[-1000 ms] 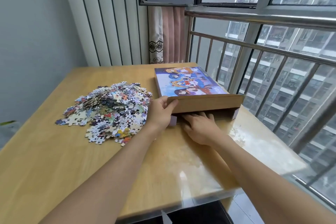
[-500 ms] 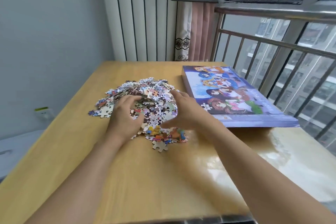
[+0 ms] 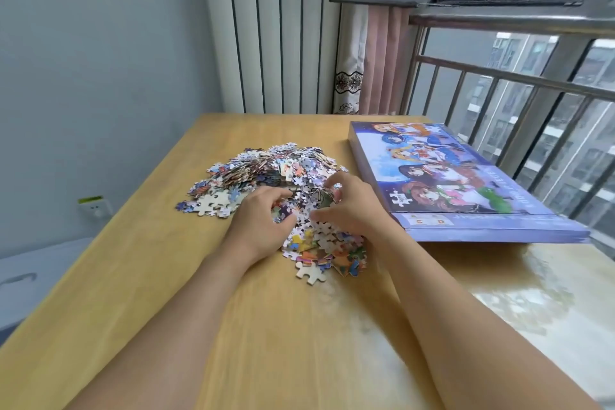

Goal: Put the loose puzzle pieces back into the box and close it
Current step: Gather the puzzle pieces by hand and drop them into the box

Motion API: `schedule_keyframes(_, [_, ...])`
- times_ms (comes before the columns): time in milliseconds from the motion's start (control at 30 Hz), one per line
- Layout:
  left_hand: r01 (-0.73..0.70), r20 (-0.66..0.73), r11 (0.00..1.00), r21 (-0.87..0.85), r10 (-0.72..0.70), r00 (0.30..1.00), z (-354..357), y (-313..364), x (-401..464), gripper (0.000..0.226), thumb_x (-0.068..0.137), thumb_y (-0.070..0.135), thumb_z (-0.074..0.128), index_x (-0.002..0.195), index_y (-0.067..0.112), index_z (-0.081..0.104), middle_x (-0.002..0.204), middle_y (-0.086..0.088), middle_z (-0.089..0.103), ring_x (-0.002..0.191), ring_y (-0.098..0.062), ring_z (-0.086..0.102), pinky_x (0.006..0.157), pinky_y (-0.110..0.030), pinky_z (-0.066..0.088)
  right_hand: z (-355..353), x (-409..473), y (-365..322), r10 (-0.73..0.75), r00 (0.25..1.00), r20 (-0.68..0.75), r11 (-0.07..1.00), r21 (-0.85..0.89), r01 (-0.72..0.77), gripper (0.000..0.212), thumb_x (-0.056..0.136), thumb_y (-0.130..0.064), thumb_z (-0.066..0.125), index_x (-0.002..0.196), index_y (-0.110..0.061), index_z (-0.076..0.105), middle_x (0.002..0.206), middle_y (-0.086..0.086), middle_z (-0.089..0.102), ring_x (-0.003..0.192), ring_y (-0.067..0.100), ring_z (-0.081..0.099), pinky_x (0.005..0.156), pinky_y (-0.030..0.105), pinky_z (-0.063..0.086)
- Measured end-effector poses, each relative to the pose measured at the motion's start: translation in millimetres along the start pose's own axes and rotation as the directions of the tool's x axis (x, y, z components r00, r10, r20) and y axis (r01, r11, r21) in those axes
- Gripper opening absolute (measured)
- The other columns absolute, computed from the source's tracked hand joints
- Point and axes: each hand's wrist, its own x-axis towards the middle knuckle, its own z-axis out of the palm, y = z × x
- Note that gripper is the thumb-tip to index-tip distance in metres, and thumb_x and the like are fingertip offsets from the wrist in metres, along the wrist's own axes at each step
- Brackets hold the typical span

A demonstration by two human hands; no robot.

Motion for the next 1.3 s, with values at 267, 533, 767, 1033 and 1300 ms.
schedule_keyframes(267, [-0.023, -0.020, 0.997, -0.068, 0.022, 1.000, -1.0, 4.1, -1.6, 0.012, 0.084, 0.030, 0.079, 0.096, 0.029, 0.076, 0.115, 0.012, 0.060, 0.104, -0.006, 0.056, 0.089, -0.027, 0.044, 0.8, -10.1, -7.4, -0.068, 0.996, 0.059, 0.997, -0.021, 0.069, 0.095, 0.066, -0.042, 0.092, 0.144, -0.016, 0.045, 0.138, 0.006, 0.056, 0.122, 0.022, 0.054, 0.089, 0.029, 0.047])
schedule_keyframes(533, [-0.042, -0.064, 0.990, -0.135, 0.033, 0.997, -1.3, 3.2, 0.0, 0.022, 0.078, 0.024, 0.086, 0.096, 0.030, 0.075, 0.111, 0.020, 0.061, 0.095, 0.003, 0.063, 0.073, -0.011, 0.042, 7.8, -15.7, -8.3, -0.097, 0.994, -0.046, 0.995, 0.024, 0.099, 0.049, 0.077, -0.027, 0.084, 0.119, -0.021, 0.060, 0.106, 0.001, 0.061, 0.075, 0.008, 0.055, 0.059, 0.025, 0.050])
schedule_keyframes(767, [-0.064, -0.049, 0.980, -0.189, 0.055, 0.997, 3.3, 6.4, 3.9, 0.025, 0.078, 0.013, 0.084, 0.095, 0.030, 0.076, 0.089, 0.016, 0.073, 0.083, 0.000, 0.068, 0.078, -0.015, 0.052, 6.7, -10.5, -10.1, -0.100, 0.988, 0.114, 0.993, 0.071, 0.093, 0.094, 0.066, -0.032, 0.093, 0.146, -0.018, 0.047, 0.145, 0.001, 0.052, 0.132, 0.018, 0.049, 0.092, 0.023, 0.038])
schedule_keyframes(1033, [-0.069, -0.159, 0.942, -0.329, 0.017, 0.987, -0.6, 20.2, 1.4, 0.034, 0.082, 0.014, 0.082, 0.111, 0.024, 0.067, 0.083, 0.008, 0.074, 0.081, 0.000, 0.068, 0.073, -0.010, 0.050, 9.3, -10.6, -9.3, -0.175, 0.976, -0.127, 0.983, 0.033, 0.180, 0.028, 0.078, -0.018, 0.082, 0.104, -0.021, 0.073, 0.078, -0.015, 0.056, 0.070, 0.009, 0.052, 0.052, 0.014, 0.034])
schedule_keyframes(1300, [-0.071, -0.343, 0.911, -0.406, -0.080, 0.936, -9.6, 25.9, -2.9, 0.012, 0.097, 0.014, 0.064, 0.097, 0.026, 0.068, 0.090, 0.009, 0.070, 0.078, 0.004, 0.063, 0.068, -0.009, 0.048, -11.5, -21.7, -16.4, -0.031, 0.984, -0.173, 0.880, 0.463, 0.109, 0.027, 0.076, -0.015, 0.086, 0.100, -0.017, 0.075, 0.076, 0.005, 0.065, 0.053, 0.015, 0.055, 0.048, 0.024, 0.053])
